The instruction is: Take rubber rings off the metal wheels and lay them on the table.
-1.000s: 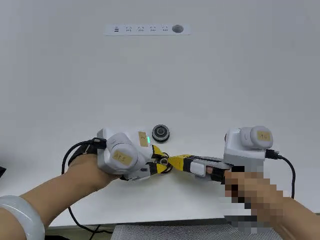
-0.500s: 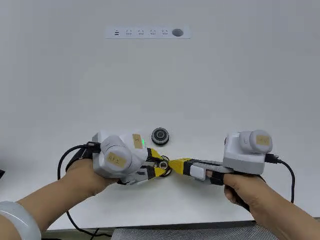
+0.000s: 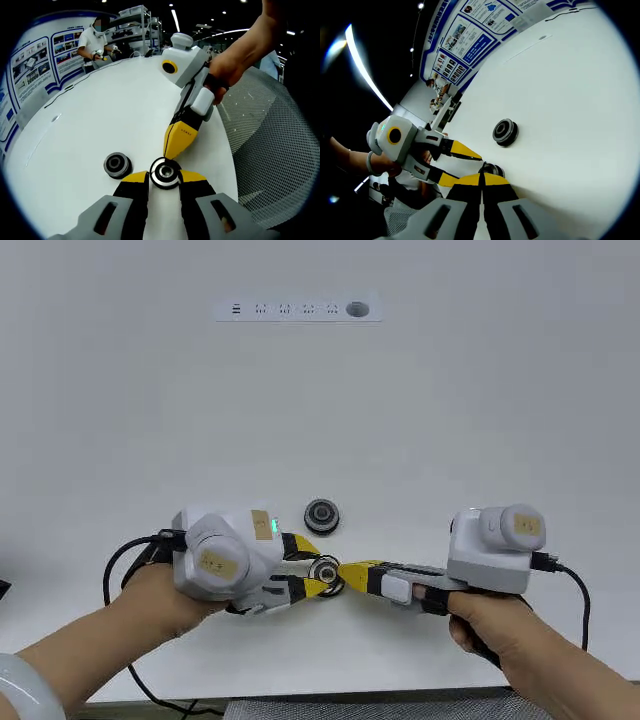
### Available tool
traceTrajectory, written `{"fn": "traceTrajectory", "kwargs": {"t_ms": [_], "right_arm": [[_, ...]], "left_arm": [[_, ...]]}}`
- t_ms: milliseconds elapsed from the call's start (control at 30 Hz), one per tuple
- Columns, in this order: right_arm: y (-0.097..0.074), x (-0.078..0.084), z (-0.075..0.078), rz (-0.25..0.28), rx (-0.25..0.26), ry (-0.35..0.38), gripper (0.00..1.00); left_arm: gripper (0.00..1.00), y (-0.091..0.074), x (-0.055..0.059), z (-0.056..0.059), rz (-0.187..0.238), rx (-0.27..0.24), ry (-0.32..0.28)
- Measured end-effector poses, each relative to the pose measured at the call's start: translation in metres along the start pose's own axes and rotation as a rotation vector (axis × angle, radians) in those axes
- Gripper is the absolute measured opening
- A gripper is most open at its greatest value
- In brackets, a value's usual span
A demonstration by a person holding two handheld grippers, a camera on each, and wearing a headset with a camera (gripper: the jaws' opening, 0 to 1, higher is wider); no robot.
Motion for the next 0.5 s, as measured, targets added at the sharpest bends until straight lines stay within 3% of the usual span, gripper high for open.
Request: {"fn": "traceTrajectory", "kwargs": {"t_ms": [500], "right_arm": [[-0.0002,0.0008,-0.0069,0.005,-0.016,-0.001,0.02]], "left_arm": [[0.36,-0.0080,0.0081,0.0011,0.009,-0.026,-0.019]]}}
Point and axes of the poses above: the centre of the closed fingertips' face, and the gripper's own axes: y roughly forward along the fingers, z roughly to its right, x roughly out of its underside, the point moved 4 cm from there along -y, roughly backward along the fingers, and after that the axes turned 12 degrees about y, right-handed, at the moved point
